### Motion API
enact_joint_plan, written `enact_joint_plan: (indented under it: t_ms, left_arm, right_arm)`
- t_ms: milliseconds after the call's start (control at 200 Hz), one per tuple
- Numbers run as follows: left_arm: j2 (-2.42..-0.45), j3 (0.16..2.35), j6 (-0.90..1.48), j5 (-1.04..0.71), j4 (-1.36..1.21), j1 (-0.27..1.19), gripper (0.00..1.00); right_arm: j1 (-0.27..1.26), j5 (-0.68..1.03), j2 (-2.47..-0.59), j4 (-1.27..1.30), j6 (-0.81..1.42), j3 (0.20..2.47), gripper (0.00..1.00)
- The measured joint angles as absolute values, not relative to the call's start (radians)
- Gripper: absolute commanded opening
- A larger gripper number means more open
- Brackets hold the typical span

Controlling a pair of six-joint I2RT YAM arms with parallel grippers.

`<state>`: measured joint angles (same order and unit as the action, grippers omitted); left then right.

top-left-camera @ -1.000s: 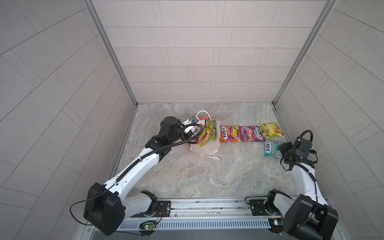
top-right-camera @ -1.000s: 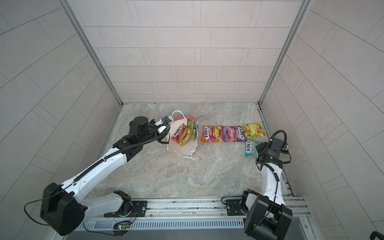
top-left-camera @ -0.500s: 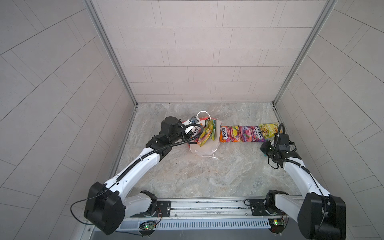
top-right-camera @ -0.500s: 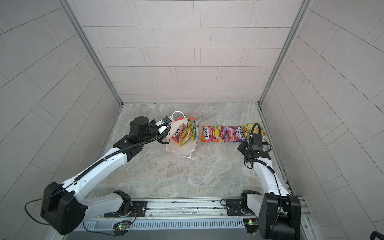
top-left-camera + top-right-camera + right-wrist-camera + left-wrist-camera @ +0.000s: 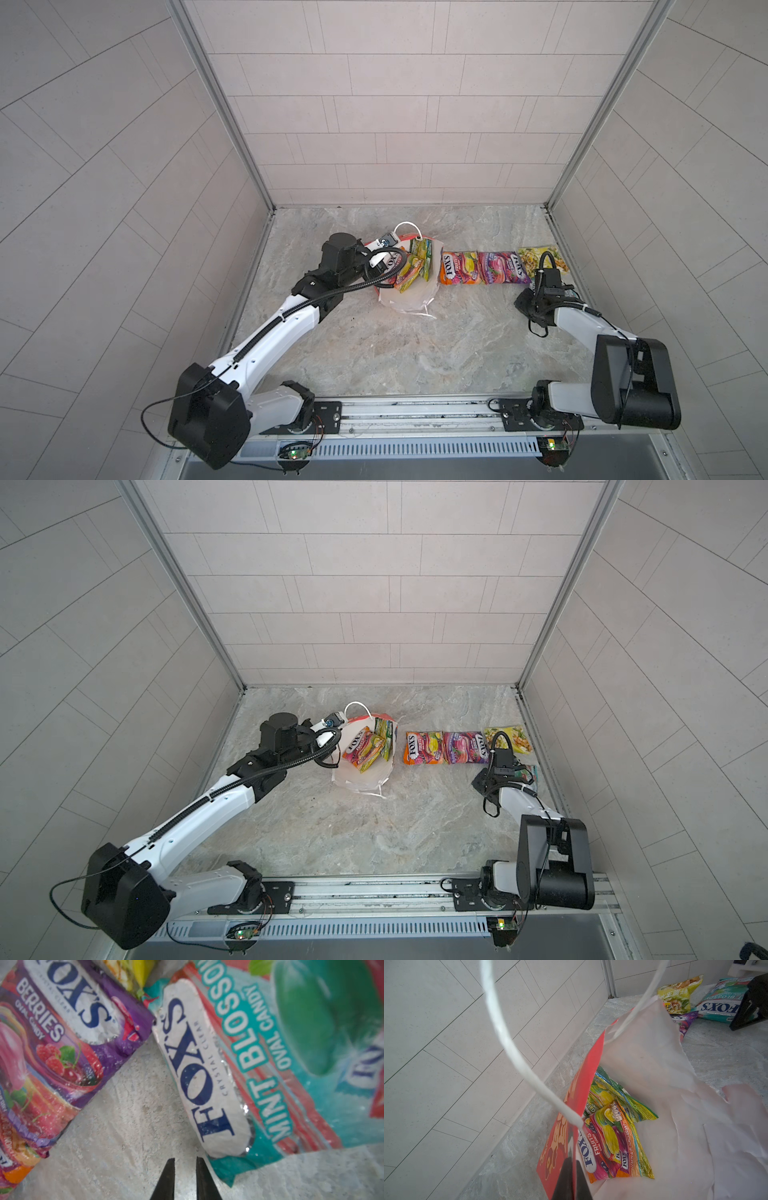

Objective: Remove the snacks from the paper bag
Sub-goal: 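Raise the right gripper away from the placed Mint Blossom packet, then move the right gripper over the bag opening beside the left gripper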

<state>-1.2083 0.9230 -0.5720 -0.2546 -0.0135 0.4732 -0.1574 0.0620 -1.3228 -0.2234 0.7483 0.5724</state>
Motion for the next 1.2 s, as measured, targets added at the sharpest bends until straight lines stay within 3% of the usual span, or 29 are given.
enact_joint_plan:
  t_ms: [190,500,655,796,926,1201]
  left_arm:
    - [-1.208,0.923,-0.572,-0.254,-0.013,0.473,0.0]
    - [-1.212,0.923,-0.572,-0.255,-0.014,0.473,0.0]
    - [-1.212,0.923,-0.572,-0.258,-0.014,0.473,0.0]
    - [-1.215,0.923,-0.572,-0.276,-0.011,0.473,0.0]
    - [-1.216,0.923,-0.589,-0.316,-0.006,0.472,0.0]
    - [-1.205,0.923,-0.645,-0.395,0.042,0.472,0.0]
  right_arm:
    - [-0.174,0.014,-1.267,-0.183,0.833,0.507,0.25]
    - [-0.206,-0.093,-0.99,-0.193,0.874,0.4,0.31]
    - [-0.206,-0.073,-0.844,-0.23,0.875,0.413,0.32]
    - [-0.171,0.015,-0.74,-0.233,0.841,0.468,0.27]
    - [0.023,0.048,-0.709,-0.219,0.743,0.585,0.23]
    - [0.64,-0.065,-0.817,-0.076,0.471,0.743,0.11]
